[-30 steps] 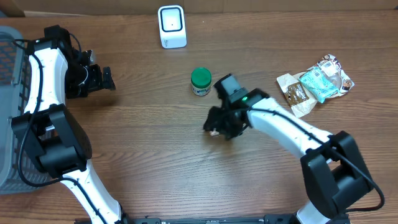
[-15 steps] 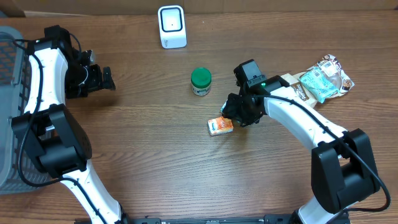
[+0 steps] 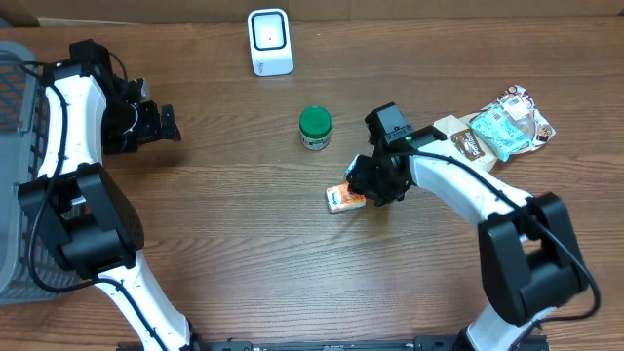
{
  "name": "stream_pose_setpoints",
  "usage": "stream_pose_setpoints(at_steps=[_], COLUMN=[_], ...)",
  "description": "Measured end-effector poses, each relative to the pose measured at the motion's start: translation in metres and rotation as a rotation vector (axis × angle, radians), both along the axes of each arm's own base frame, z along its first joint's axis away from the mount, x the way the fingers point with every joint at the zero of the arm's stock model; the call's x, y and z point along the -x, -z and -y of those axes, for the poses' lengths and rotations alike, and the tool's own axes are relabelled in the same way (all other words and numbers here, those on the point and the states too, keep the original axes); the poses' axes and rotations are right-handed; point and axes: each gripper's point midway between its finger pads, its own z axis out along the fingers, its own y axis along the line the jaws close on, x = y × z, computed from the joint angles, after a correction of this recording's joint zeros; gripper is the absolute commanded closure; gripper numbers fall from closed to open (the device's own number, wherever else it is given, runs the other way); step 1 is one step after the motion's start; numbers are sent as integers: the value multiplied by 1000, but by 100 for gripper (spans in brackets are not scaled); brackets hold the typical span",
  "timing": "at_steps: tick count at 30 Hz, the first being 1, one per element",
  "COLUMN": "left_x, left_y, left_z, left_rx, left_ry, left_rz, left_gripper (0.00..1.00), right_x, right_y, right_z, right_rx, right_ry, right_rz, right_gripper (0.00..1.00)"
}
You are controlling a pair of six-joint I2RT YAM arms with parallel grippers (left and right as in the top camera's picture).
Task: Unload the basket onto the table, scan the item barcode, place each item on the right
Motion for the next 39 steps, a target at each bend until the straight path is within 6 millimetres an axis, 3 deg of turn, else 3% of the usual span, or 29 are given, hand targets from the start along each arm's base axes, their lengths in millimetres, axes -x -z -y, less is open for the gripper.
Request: stream_pose_setpoints(at_steps=[4, 9, 13, 20, 23, 27, 31, 32, 36, 39], left_x=[0, 0, 0, 0, 0, 0, 0, 0, 0, 0], left_y=[0, 0, 0, 0, 0, 0, 0, 0, 0, 0], left_z=[0, 0, 0, 0, 0, 0, 0, 0, 0, 0], left_rx=[0, 0, 0, 0, 0, 0, 0, 0, 0, 0], left_ry=[0, 0, 0, 0, 0, 0, 0, 0, 0, 0], left_rz=[0, 0, 0, 0, 0, 0, 0, 0, 0, 0], left_gripper=[0, 0, 0, 0, 0, 0, 1, 0, 0, 1], right_x=[7, 13, 25, 63, 69, 61, 33, 24, -1, -7], right_y=[9, 4, 1, -7, -16, -31, -48, -51, -51, -48], right_z=[-5, -20, -44, -93, -104, -96, -77, -71, -44, -37], right_rx=[-23, -92, -132, -174, -180, -137, -98, -95, -78, -85], right_ry=[-6, -56, -133, -339, -404, -405, -346, -323, -252, -247], right_rz=[-49, -56, -53, -50, -37, -36, -9, 6, 28, 28], right_gripper=[72, 72, 70, 56, 54, 51, 47, 43, 41, 42])
